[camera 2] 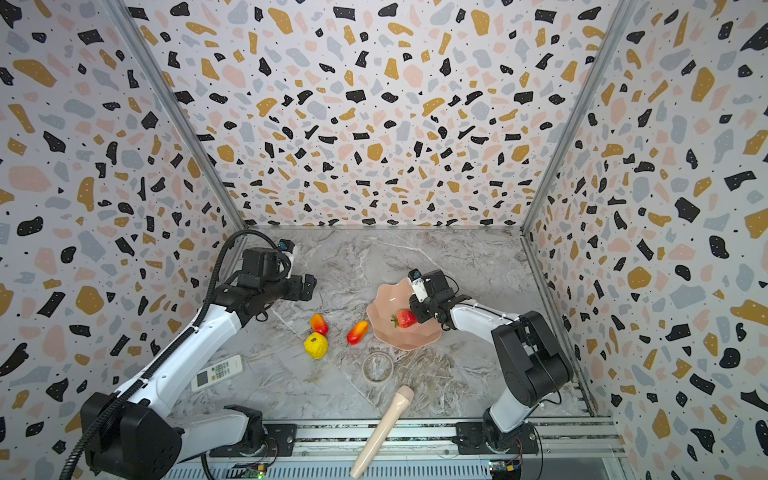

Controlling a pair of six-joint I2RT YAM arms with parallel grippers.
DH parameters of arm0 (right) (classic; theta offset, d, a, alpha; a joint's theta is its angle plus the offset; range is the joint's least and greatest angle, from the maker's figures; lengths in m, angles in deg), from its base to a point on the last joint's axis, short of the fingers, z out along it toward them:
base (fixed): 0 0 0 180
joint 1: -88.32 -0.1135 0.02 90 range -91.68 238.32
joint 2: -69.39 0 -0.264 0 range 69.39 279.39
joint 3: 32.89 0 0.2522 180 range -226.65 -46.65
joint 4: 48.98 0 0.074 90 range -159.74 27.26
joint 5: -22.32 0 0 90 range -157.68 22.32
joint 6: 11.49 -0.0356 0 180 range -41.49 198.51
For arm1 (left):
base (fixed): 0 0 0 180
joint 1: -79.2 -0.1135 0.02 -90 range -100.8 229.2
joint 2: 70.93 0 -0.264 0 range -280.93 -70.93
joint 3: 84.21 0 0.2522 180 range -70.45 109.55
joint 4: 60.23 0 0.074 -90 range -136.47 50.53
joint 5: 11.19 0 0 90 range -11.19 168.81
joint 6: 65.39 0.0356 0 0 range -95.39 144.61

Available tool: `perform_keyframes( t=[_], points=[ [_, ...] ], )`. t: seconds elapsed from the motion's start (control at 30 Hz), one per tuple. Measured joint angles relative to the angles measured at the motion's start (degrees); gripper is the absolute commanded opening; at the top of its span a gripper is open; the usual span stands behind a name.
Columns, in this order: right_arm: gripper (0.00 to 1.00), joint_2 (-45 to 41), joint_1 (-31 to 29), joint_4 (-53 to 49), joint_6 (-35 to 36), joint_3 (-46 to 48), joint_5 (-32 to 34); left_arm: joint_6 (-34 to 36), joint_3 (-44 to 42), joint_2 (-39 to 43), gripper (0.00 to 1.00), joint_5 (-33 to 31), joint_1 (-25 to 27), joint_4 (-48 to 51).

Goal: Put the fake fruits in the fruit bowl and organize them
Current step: 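Carry the avocado with the right gripper into the bowl beside the strawberry and release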

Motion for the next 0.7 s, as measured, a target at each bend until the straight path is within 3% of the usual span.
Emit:
perform_keyframes(
  t=[0.4, 0.7],
  points=[
    [0.2, 0.87, -0.17, 2.4, -0.94, 0.66, -3.13, 0.0, 0.0, 0.0, 1.0, 0.0, 0.04, -0.02],
    [0.26, 2.38, -0.17, 2.4, -0.96, 0.66, -3.65, 0.0, -0.02, 0.11, 1.0, 0.0, 0.15, -0.02]
  ],
)
